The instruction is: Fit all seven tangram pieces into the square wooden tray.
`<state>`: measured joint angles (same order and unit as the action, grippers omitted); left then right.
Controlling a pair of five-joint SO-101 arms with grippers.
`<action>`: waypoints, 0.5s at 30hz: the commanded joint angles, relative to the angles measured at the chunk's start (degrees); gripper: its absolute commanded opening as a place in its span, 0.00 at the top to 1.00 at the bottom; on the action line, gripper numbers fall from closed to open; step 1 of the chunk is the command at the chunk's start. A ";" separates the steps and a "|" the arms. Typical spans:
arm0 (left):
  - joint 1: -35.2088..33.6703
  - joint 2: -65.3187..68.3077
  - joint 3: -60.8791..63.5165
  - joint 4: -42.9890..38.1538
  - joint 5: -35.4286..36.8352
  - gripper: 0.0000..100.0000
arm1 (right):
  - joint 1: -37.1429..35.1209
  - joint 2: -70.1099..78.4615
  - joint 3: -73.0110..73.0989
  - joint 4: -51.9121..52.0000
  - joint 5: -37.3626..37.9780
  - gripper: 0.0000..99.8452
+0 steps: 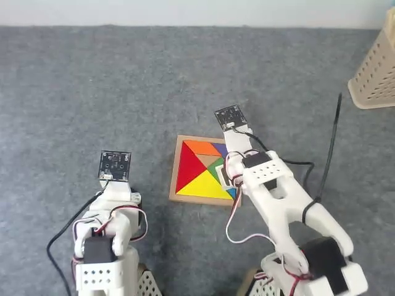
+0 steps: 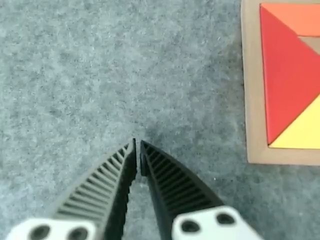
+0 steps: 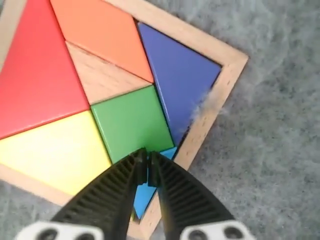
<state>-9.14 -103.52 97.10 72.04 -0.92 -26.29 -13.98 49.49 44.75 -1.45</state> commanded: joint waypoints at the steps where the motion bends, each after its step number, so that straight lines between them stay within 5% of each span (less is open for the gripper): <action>1: 0.18 -1.05 -0.57 0.35 -0.09 0.98 | 1.01 -7.25 -0.18 3.82 -0.18 0.99; 7: 0.18 -1.05 -0.57 0.35 -0.09 0.98 | 1.01 -16.40 0.18 9.01 -0.18 0.99; 15: 0.18 -1.05 -0.57 0.35 -0.09 0.98 | 1.01 -35.30 12.40 3.56 -0.26 0.99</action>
<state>-9.23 -103.52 97.10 72.04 -0.92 -26.02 -40.09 59.52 50.64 -1.45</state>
